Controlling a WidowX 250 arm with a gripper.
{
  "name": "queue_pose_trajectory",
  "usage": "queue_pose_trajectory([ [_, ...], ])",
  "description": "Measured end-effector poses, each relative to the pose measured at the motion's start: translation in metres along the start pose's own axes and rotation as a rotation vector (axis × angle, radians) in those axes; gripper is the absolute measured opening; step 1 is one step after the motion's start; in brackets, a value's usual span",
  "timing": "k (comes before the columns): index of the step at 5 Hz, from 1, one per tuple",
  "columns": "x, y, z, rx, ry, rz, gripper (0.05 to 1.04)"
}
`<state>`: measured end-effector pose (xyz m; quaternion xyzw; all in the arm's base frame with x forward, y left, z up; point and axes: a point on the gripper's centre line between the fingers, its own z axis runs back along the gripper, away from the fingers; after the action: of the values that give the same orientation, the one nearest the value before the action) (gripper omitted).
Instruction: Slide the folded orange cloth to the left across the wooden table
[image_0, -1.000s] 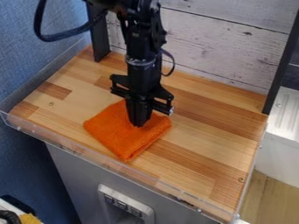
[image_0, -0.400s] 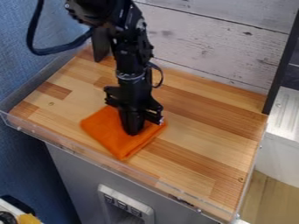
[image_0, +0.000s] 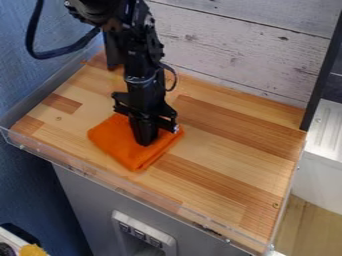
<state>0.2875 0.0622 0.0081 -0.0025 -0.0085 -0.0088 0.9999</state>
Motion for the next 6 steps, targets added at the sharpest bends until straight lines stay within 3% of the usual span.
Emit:
queue_pose_trajectory([
  [2, 0.006, 0.025, 0.001, 0.0, 0.004, 0.014, 0.084],
  [3, 0.001, 0.033, 0.005, -0.001, 0.042, 0.022, 0.237],
  [4, 0.004, 0.027, 0.013, -0.004, 0.077, 0.037, 0.495],
  [5, 0.021, 0.006, 0.027, 0.001, 0.08, 0.033, 0.795],
  [6, 0.034, -0.025, 0.04, 0.007, 0.084, 0.029, 0.997],
])
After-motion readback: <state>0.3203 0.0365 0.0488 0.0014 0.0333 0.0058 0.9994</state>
